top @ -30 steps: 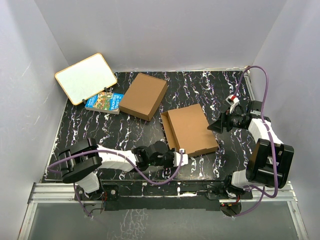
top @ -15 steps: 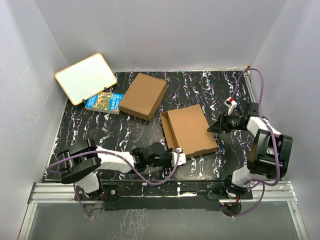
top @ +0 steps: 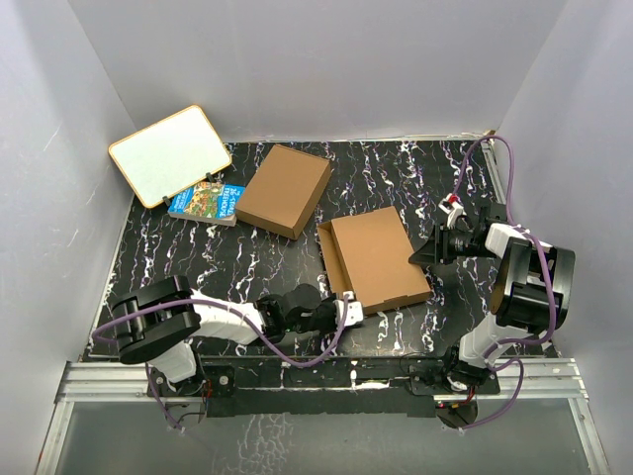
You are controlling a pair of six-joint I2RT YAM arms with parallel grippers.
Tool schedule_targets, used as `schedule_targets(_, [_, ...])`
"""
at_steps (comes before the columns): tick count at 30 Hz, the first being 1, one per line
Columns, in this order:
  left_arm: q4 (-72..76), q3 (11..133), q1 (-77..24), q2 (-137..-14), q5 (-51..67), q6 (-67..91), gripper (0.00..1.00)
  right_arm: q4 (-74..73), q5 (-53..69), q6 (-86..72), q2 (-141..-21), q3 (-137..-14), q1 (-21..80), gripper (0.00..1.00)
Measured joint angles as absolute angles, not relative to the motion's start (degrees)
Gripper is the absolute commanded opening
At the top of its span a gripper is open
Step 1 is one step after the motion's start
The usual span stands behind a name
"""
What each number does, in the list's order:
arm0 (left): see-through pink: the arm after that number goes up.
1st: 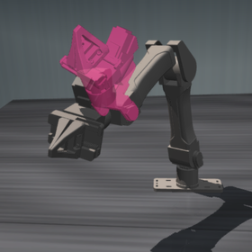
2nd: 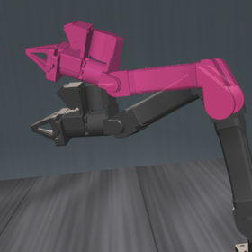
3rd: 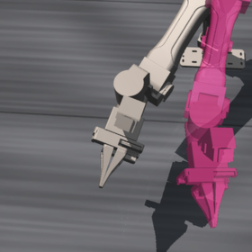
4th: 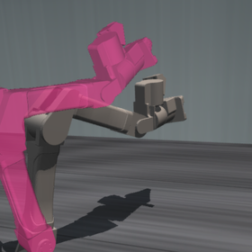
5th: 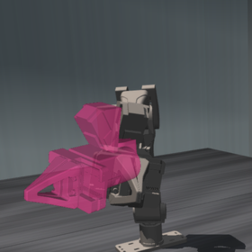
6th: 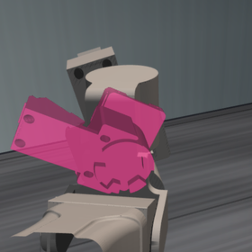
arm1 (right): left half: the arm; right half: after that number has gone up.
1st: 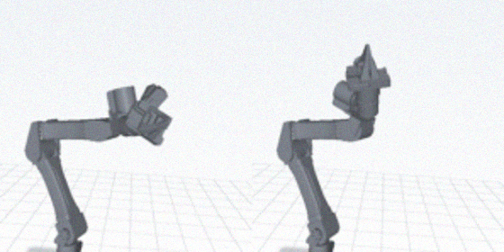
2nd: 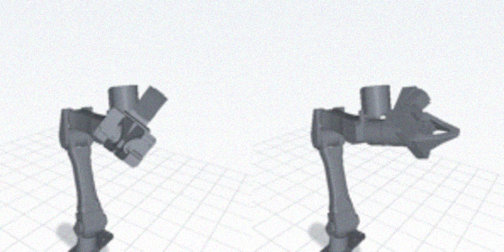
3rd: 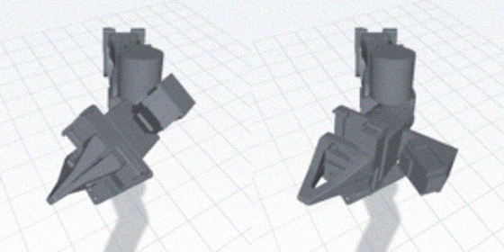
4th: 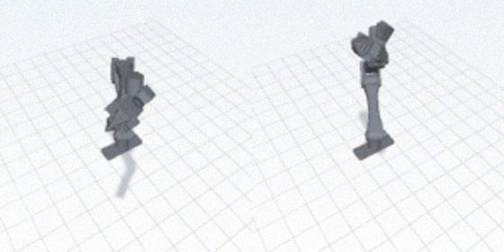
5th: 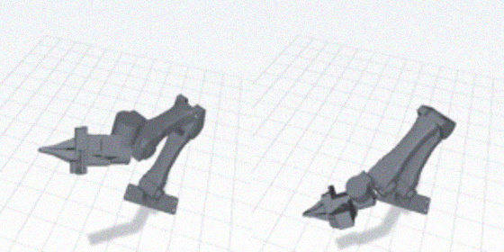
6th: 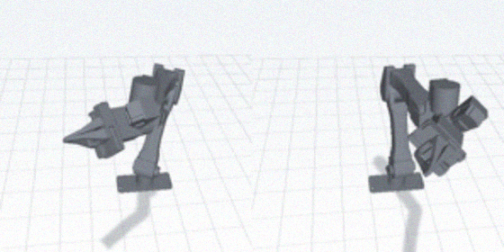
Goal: Fold the paper box
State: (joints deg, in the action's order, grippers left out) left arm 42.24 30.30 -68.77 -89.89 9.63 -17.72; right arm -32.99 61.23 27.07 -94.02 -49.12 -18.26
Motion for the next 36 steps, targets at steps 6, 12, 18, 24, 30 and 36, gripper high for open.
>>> schedule_targets(6, [44.7, 28.5, -68.4, -89.6, 9.3, -14.9, 0.0, -33.0, 61.0, 26.6, -94.0, -49.2, -18.1, 0.41])
schedule_targets(12, [47.6, 26.8, -67.6, -89.5, 8.9, -11.3, 0.0, -33.0, 60.5, 26.1, -94.0, -49.2, -17.9, 0.4])
schedule_targets(18, [49.1, 26.4, -66.5, -89.5, 8.7, -7.8, 0.0, -33.0, 60.0, 25.4, -94.0, -49.3, -17.3, 0.39])
schedule_targets(24, [51.5, 24.8, -65.4, -89.5, 8.8, -5.0, 0.0, -32.9, 59.7, 25.1, -94.0, -49.3, -17.1, 0.39])
schedule_targets(30, [53.6, 23.6, -65.0, -89.5, 8.8, -3.8, 0.0, -32.9, 59.2, 24.7, -94.0, -49.4, -16.8, 0.38])
schedule_targets(36, [55.1, 22.3, -64.6, -89.5, 8.8, -3.0, 0.0, -32.9, 58.4, 23.9, -94.0, -49.5, -16.4, 0.38])
